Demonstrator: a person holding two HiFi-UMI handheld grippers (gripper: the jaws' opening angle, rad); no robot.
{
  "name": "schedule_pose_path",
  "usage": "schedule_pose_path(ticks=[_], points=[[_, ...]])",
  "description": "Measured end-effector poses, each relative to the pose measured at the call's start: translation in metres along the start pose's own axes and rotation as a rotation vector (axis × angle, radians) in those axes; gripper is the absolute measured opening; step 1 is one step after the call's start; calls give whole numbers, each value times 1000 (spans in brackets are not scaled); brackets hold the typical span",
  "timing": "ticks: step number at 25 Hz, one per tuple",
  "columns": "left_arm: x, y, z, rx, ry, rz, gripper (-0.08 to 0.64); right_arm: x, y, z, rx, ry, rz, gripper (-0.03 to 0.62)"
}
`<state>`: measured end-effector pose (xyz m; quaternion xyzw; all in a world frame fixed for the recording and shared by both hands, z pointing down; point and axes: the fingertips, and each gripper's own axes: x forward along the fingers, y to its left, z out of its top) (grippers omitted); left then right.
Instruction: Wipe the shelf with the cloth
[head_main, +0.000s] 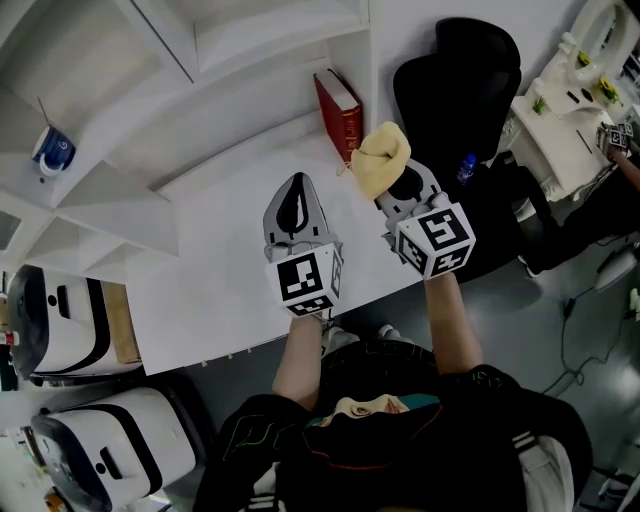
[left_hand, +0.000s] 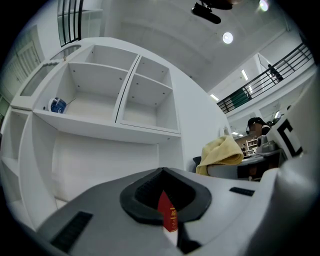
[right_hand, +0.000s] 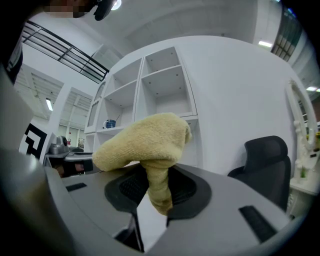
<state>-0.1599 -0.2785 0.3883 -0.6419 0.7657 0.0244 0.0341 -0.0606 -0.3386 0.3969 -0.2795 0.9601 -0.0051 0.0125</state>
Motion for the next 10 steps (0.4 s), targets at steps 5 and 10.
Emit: schedule_pose_path(ticks=[5, 10], points=[[-4, 5, -9, -1, 38, 4, -3, 3, 11, -11, 7, 28, 47, 106], [-6, 8, -18, -2, 66, 12, -3, 5, 15, -19, 19, 47, 61, 104]])
